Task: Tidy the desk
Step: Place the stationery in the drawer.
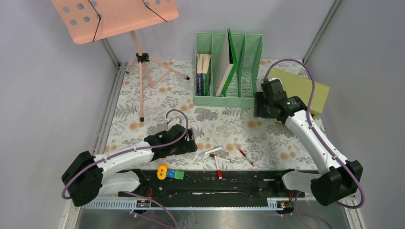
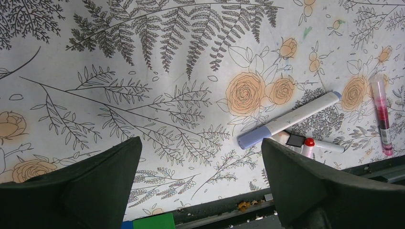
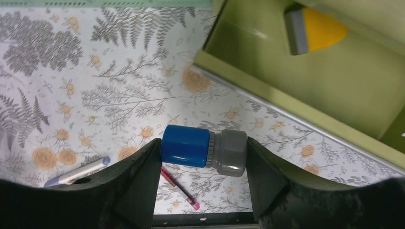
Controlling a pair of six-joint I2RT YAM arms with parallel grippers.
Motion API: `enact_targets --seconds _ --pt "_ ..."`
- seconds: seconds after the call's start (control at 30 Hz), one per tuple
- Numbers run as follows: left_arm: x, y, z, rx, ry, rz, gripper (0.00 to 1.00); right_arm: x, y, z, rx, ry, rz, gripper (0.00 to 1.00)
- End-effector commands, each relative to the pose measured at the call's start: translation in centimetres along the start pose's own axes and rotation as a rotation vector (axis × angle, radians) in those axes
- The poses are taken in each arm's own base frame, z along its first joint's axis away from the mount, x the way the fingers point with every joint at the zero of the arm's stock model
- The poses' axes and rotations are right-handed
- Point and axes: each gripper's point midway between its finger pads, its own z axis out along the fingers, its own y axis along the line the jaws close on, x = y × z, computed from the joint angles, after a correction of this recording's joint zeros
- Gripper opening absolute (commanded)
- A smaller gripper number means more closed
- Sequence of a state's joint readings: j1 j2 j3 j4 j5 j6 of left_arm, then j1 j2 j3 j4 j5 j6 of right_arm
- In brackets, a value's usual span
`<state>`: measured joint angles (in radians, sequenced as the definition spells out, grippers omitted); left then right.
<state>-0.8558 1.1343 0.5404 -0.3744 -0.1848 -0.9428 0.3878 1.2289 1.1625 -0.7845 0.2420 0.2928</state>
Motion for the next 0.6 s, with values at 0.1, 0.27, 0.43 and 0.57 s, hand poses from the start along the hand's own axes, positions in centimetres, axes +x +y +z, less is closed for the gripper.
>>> enact_targets --seconds 0.1,0.27,0.43,0.57 --pt "-0.8 -0.5 0.0 0.005 -0.018 0.001 0.99 -2.9 -3.0 -1.4 0.028 -0.050 0.074 0.10" --pt "-0.8 -0.5 0.0 0.005 -0.019 0.001 0.99 -4.6 -4.6 -1.7 0.047 -0.071 0.151 0.10" --pt "-0.8 -0.6 0.1 0.004 -0.014 0.003 0.99 -6.1 -5.7 -1.8 0.054 -0.082 0.191 0.10" --pt "-0.9 -0.6 0.0 0.005 -0.019 0.002 0.99 -7.0 -6.5 -1.8 0.070 -0.089 0.216 0.10"
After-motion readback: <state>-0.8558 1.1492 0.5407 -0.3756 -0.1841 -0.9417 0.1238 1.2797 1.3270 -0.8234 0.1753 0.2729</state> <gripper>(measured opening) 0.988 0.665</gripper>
